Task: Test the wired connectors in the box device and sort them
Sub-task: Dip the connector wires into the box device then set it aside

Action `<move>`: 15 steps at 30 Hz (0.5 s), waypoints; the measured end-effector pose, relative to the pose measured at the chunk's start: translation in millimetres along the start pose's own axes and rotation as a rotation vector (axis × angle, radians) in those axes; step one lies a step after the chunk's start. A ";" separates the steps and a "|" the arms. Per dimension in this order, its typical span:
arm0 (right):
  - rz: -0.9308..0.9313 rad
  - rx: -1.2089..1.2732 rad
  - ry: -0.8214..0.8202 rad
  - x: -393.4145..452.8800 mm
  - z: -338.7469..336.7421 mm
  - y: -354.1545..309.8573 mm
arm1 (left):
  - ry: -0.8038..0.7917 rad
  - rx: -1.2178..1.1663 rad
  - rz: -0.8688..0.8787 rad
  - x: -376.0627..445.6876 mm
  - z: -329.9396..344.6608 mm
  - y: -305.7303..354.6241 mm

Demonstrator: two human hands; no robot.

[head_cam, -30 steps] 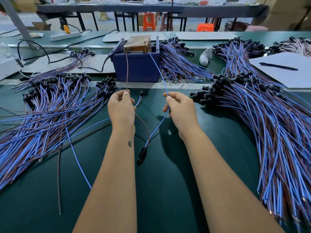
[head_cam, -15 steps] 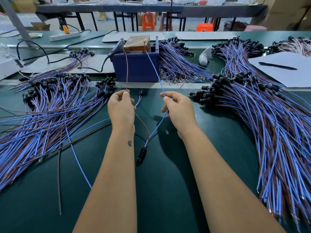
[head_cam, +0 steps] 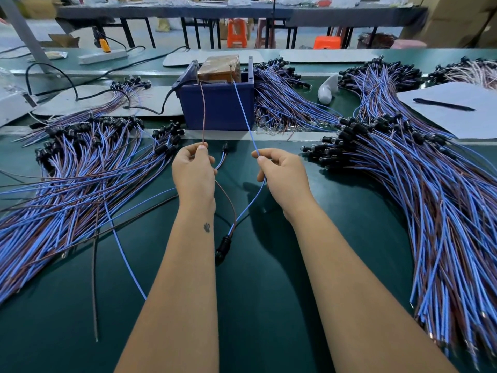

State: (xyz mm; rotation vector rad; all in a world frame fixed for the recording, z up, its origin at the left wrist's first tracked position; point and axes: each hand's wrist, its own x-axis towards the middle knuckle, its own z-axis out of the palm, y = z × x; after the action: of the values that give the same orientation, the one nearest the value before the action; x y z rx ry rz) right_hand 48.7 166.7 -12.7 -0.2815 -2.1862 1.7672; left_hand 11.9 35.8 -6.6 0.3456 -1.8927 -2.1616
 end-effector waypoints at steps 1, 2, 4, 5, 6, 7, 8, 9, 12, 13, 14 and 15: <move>-0.002 -0.003 -0.002 0.2 0.3 0.2 | 0.000 -0.001 0.000 0.0 -0.1 0.1; -0.003 -0.005 -0.003 0.2 0.4 0.4 | 0.001 -0.003 0.000 0.0 -0.2 0.2; -0.003 -0.005 -0.003 0.2 0.5 0.8 | 0.000 -0.003 0.000 -0.1 -0.6 0.3; -0.003 -0.005 -0.003 0.1 0.6 1.1 | -0.002 -0.003 0.000 -0.3 -0.7 0.4; -0.003 -0.006 -0.003 -0.1 0.5 1.1 | -0.003 -0.002 -0.001 -0.4 -0.7 0.4; -0.006 -0.008 -0.004 -0.3 0.8 1.1 | -0.003 -0.001 -0.003 -0.2 -0.6 0.4; -0.010 -0.011 -0.004 -0.3 0.8 1.0 | -0.003 -0.002 -0.005 -0.1 -0.5 0.6; -0.014 -0.014 -0.002 -0.4 1.3 0.9 | -0.003 -0.003 -0.007 0.0 -0.4 0.6; -0.015 -0.015 0.000 -0.7 1.8 0.4 | -0.005 -0.005 -0.011 0.3 -0.6 0.8; -0.014 -0.013 0.000 -0.7 1.7 0.3 | -0.005 -0.005 -0.012 0.3 -0.7 0.7; -0.015 -0.014 -0.001 -0.9 1.6 0.3 | -0.005 -0.005 -0.012 0.2 -0.8 0.6; -0.016 -0.015 -0.001 -1.1 1.5 0.4 | -0.004 -0.006 -0.013 0.1 -0.9 0.5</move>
State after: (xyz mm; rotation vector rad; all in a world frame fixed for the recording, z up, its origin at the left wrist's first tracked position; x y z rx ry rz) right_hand 49.1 165.0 -13.5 -0.2661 -2.1972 1.7442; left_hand 12.1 34.9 -6.2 0.3531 -1.8908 -2.1779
